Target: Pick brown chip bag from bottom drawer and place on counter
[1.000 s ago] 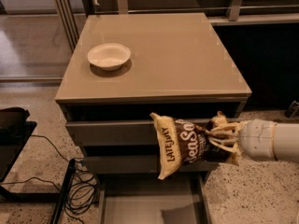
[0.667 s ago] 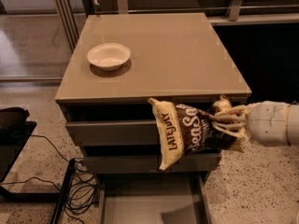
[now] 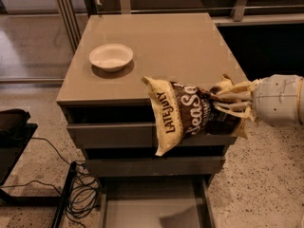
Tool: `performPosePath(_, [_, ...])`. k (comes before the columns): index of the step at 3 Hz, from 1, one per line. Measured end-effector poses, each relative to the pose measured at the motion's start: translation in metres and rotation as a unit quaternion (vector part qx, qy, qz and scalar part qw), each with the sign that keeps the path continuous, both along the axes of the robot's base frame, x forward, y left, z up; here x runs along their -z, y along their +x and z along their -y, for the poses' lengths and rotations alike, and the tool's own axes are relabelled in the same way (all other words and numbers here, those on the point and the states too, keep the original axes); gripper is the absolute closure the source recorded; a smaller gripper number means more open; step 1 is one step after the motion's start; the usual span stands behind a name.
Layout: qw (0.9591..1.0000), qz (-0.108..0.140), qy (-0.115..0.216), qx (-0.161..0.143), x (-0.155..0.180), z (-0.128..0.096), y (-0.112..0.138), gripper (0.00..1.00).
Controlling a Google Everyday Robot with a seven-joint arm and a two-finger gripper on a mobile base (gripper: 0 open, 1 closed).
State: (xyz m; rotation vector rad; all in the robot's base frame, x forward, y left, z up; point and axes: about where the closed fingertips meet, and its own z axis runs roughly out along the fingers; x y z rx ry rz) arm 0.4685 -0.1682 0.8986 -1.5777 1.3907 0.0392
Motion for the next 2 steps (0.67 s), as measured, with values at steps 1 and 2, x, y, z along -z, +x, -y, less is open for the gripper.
performPosePath(1, [0.9997, 0.005, 0.000, 0.024, -0.010, -0.006, 0.026, 1.00])
performPosePath(2, [0.9971, 0.020, 0.000, 0.074, -0.032, -0.010, 0.082, 1.00])
